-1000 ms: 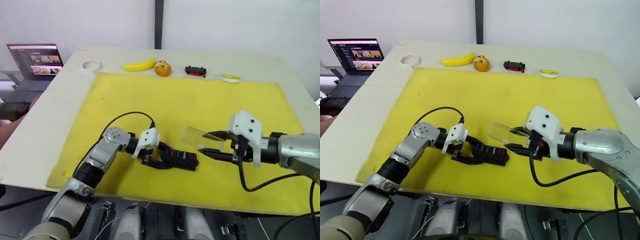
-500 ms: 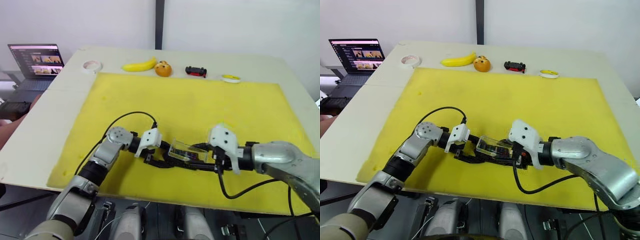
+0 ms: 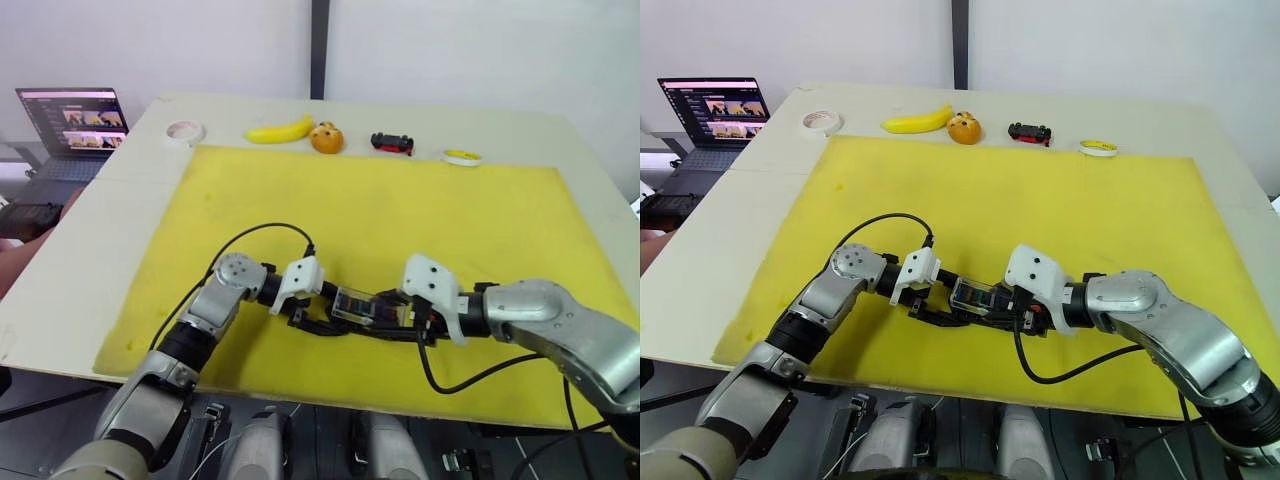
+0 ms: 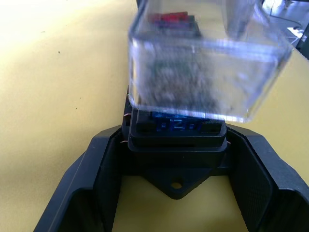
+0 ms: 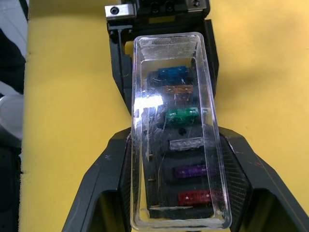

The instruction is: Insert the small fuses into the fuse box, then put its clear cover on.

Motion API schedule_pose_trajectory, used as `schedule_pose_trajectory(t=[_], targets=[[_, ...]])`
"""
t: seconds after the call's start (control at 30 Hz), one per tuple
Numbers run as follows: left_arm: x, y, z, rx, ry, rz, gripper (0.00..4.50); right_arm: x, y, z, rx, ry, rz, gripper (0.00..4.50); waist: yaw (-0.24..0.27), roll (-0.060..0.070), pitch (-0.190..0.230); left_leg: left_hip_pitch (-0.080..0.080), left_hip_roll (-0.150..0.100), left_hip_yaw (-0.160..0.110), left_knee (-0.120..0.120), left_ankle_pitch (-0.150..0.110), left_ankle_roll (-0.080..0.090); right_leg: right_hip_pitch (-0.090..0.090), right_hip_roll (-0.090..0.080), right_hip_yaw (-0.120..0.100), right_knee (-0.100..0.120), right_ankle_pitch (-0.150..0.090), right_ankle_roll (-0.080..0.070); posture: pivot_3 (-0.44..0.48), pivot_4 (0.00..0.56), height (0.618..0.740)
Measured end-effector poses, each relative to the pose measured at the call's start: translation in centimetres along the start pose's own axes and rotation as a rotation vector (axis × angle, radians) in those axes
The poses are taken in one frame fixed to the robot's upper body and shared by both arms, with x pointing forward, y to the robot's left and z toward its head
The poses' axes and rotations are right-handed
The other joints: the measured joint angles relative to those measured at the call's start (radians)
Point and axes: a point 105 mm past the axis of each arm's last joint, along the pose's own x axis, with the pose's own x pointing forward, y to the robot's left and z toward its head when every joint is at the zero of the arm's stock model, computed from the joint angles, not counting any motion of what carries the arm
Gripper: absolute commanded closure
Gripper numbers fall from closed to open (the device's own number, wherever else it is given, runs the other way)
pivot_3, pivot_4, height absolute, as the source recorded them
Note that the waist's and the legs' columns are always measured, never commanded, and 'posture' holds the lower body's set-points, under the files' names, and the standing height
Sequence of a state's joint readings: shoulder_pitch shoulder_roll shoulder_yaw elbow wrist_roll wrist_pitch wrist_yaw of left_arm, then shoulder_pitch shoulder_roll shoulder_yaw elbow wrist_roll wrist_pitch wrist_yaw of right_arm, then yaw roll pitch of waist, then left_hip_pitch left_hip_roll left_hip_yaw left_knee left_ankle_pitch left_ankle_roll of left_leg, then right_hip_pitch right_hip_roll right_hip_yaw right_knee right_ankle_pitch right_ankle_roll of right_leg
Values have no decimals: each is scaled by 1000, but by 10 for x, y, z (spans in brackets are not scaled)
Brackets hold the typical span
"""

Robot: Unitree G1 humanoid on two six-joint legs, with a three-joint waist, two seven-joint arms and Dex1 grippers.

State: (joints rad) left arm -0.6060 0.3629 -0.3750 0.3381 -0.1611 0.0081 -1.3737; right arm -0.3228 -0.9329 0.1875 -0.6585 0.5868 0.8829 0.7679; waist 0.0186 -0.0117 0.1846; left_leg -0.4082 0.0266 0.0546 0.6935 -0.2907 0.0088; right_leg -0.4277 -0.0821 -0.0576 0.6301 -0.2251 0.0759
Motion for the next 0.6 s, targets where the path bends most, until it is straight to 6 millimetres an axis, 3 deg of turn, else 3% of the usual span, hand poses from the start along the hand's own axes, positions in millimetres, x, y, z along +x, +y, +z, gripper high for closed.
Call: schedule_pose_trajectory(t=[0.6], targets=[[0,0,-1,-1,5,2,1936,6,-9,-6,-42,28,39,2776,-3,0,0,0,0,0,2,0,1,1,0,0,0,0,0,0,150,737]])
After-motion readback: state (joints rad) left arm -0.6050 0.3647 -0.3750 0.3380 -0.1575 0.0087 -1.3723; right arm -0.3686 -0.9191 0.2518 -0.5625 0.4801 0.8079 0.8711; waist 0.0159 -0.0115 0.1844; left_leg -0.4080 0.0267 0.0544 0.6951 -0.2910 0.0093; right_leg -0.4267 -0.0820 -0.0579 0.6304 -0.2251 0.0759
